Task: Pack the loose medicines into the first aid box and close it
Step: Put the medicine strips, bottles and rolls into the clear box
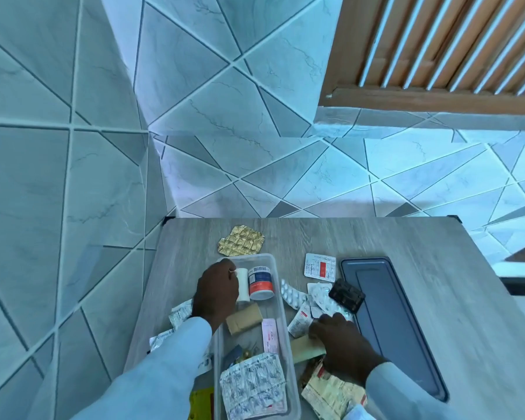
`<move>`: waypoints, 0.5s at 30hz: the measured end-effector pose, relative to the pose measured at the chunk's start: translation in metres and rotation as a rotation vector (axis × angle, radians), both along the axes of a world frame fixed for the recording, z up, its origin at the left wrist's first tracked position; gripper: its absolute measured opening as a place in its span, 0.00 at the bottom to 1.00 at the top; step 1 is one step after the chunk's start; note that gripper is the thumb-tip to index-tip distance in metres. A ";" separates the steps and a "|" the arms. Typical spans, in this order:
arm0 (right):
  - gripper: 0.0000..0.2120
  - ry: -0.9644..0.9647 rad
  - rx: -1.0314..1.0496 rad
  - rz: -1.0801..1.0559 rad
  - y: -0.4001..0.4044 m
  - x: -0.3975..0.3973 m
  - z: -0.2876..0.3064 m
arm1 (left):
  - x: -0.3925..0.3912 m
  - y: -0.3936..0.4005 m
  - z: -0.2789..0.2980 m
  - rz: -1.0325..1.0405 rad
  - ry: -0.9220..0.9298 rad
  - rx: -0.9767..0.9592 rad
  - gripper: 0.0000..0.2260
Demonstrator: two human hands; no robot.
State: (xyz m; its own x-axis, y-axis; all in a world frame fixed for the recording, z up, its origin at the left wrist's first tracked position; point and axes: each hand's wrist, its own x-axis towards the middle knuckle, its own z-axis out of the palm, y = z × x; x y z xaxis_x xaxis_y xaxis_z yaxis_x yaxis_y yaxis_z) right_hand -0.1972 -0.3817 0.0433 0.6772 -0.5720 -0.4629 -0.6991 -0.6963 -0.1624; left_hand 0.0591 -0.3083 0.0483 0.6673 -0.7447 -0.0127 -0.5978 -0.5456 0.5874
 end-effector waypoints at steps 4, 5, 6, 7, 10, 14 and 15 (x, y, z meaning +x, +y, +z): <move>0.18 0.019 -0.228 0.138 0.010 0.002 -0.013 | -0.017 0.022 -0.001 -0.326 -0.133 0.163 0.08; 0.17 0.030 -0.241 0.137 0.010 0.003 -0.014 | -0.025 0.028 -0.002 -0.412 -0.202 0.226 0.10; 0.16 0.036 -0.248 0.131 0.009 0.003 -0.014 | -0.033 0.033 -0.003 -0.493 -0.272 0.298 0.12; 0.14 0.042 -0.254 0.122 0.008 0.004 -0.012 | -0.038 0.037 -0.005 -0.545 -0.351 0.361 0.14; 0.12 0.070 -0.300 0.100 0.006 0.002 -0.006 | -0.045 0.037 -0.017 -0.541 -0.497 0.364 0.17; 0.11 -0.025 -0.380 -0.069 -0.001 -0.002 0.015 | -0.046 0.034 -0.016 -0.551 -0.596 0.449 0.15; 0.11 -0.083 -0.397 -0.139 -0.004 -0.002 0.024 | -0.045 0.035 -0.015 -0.551 -0.597 0.470 0.14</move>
